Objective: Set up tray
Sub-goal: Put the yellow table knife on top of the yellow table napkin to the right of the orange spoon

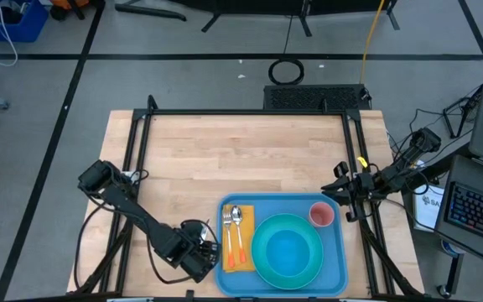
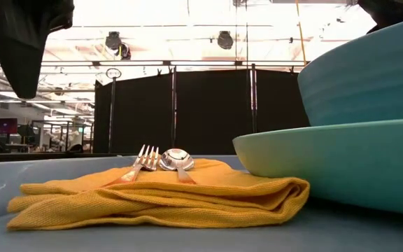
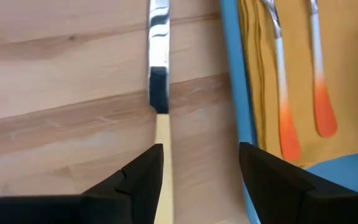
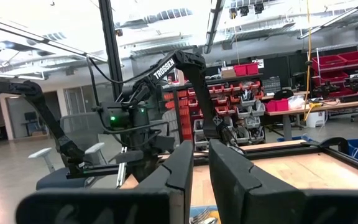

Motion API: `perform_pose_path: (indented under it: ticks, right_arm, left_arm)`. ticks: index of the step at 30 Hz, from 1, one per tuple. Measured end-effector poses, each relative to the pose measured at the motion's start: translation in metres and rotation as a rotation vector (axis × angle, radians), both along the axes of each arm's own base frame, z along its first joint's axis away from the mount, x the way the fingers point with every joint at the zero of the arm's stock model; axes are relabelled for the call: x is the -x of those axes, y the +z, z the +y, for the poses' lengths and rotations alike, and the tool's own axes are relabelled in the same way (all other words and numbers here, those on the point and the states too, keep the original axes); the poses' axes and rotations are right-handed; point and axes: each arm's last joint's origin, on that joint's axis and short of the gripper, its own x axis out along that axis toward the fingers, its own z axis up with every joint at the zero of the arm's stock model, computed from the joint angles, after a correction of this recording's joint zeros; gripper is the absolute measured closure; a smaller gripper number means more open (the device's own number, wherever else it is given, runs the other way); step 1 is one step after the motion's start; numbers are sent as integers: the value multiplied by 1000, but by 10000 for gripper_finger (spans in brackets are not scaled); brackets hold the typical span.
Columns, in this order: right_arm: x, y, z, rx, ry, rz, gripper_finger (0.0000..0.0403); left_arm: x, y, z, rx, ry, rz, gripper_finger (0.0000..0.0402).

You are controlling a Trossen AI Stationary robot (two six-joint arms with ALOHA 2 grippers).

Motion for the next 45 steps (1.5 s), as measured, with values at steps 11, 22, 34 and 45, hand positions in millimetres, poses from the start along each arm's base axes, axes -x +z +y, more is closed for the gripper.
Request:
perform_pose_path:
  ticks: [11,22,34,45]
  right_arm:
    - [0,0,0,0,0,0,360]
    - [0,0,0,0,0,0,360]
    - [0,0,0,0,0,0,360]
    - [0,0,0,0,0,0,360]
  left_arm:
    - [1,-23,-1,61,-16,-55,188]
    - [3,-32,0,86,12,-51,188]
    - [6,-46,1,148,21,-63,188]
    - [7,-47,1,166,26,-29,188]
